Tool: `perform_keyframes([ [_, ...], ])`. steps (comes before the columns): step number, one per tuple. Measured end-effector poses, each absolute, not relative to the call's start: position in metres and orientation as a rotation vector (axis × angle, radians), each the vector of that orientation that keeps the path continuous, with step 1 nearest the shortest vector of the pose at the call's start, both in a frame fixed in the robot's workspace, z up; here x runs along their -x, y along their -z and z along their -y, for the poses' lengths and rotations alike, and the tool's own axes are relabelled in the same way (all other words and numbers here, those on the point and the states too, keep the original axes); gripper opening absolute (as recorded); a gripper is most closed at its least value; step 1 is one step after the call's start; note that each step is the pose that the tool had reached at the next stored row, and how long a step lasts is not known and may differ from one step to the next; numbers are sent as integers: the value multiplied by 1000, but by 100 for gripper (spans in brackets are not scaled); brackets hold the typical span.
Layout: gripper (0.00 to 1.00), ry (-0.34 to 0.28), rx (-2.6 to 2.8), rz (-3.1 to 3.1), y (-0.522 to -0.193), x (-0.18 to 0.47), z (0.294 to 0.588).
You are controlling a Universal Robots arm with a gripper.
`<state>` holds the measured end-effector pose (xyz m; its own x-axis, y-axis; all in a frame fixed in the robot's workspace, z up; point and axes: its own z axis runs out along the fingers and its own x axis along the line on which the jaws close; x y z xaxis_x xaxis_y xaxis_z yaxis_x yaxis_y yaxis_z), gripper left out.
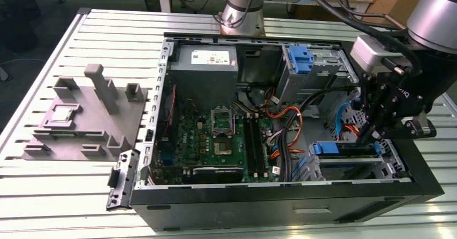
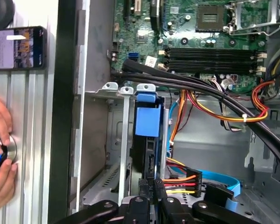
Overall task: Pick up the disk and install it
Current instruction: 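Insert the first disk wire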
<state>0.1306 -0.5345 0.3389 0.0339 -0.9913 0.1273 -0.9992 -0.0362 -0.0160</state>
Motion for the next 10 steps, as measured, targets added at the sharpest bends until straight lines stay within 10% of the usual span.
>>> perform_keyframes([
  [10, 16, -123, -2195, 2167, -338, -131, 539],
])
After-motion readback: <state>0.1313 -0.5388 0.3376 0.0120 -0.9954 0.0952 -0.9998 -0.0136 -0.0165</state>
